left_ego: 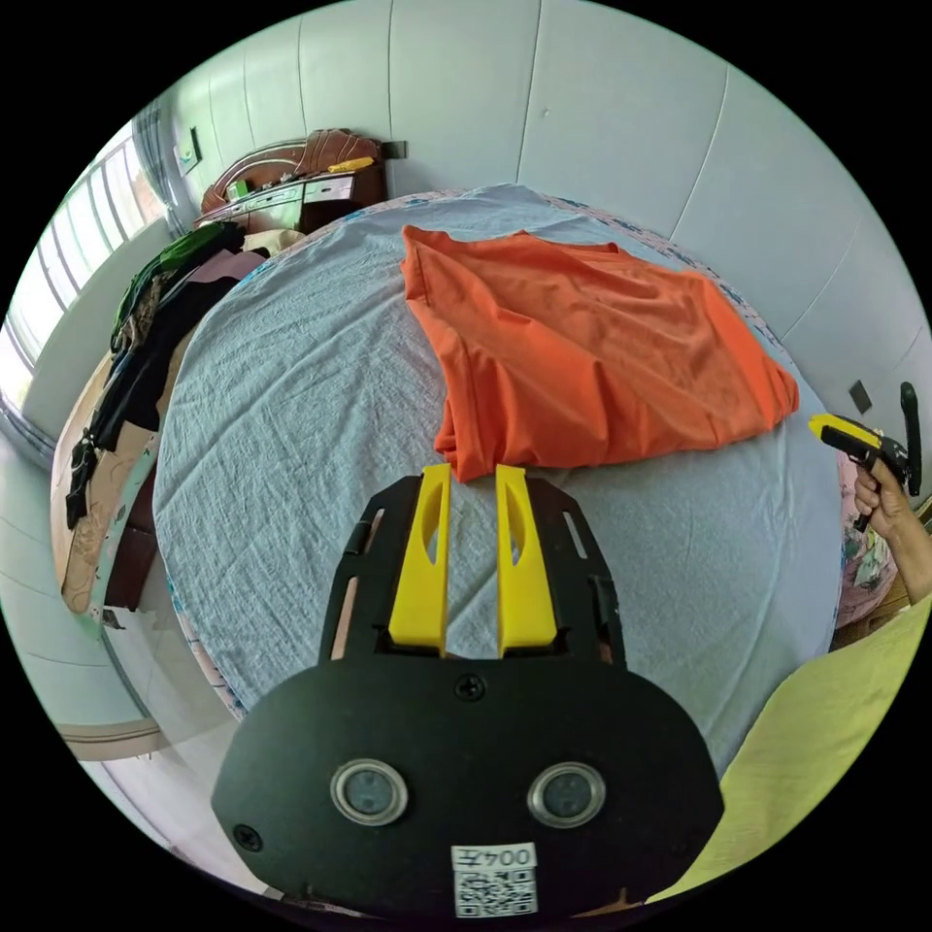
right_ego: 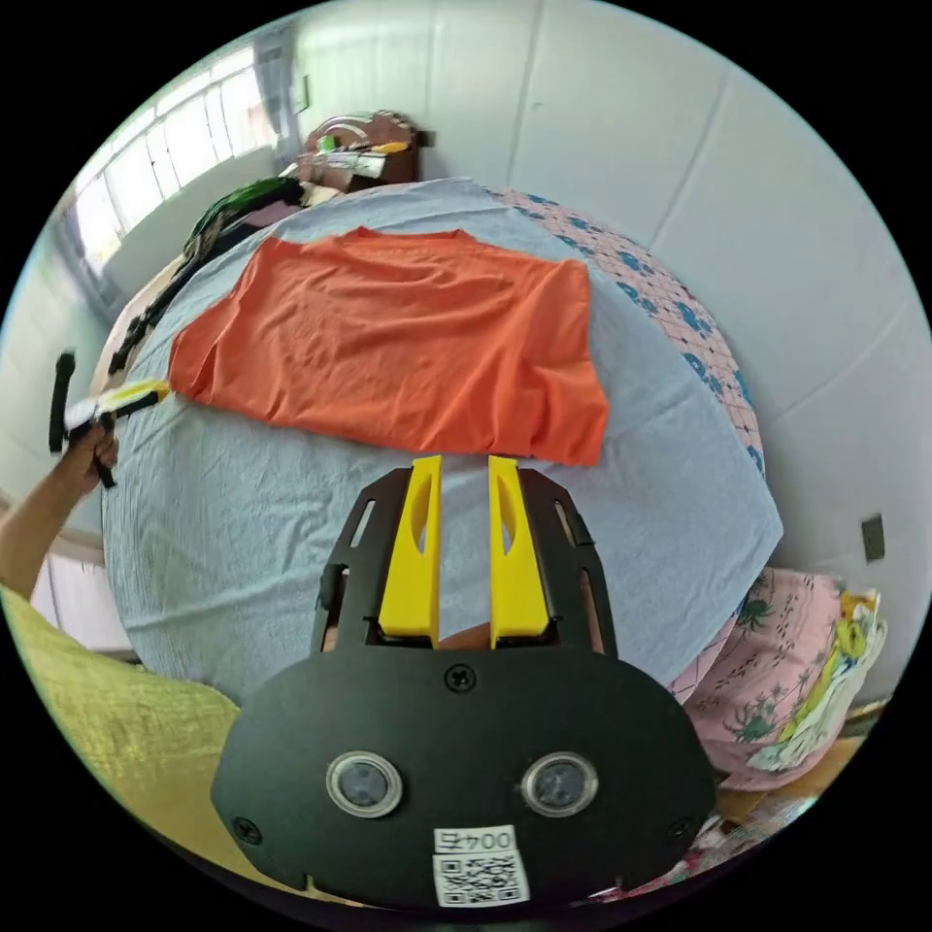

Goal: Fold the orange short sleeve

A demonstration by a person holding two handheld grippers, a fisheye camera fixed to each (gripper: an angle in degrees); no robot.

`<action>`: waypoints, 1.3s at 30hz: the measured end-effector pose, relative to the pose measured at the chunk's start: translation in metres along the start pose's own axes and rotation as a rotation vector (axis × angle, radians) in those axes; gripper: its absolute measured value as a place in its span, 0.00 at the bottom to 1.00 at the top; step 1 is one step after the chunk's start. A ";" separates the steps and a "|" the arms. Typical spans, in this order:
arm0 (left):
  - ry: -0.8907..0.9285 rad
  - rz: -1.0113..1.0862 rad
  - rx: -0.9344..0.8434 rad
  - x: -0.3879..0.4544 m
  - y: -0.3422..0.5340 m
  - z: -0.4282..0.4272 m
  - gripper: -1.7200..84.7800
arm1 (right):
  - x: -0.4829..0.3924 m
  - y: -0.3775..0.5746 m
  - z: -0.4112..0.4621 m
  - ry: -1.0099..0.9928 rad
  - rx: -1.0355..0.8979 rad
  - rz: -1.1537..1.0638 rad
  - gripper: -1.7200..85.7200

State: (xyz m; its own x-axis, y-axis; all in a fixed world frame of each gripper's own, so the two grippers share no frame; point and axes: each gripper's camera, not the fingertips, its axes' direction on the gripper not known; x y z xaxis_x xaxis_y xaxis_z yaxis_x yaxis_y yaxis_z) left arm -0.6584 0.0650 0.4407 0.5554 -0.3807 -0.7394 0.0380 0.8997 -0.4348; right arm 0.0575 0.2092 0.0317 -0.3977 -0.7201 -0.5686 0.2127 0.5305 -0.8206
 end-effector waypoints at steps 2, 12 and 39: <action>0.020 -0.033 -0.010 -0.001 0.005 0.007 0.10 | 0.039 -0.010 0.009 -0.031 -0.006 0.144 0.12; 0.034 -0.083 -0.003 0.001 0.014 0.020 0.11 | 0.093 -0.035 0.041 -0.025 -0.106 0.001 0.12; 0.034 -0.063 -0.030 0.001 0.003 0.033 0.07 | 0.125 -0.121 0.086 -0.020 -0.400 -0.150 0.09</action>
State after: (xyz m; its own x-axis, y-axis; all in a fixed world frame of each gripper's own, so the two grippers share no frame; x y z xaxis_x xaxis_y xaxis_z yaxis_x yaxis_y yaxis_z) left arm -0.6303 0.0748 0.4555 0.5245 -0.4438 -0.7266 0.0470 0.8672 -0.4958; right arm 0.0590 0.0162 0.0551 -0.3799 -0.8089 -0.4487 -0.2106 0.5479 -0.8096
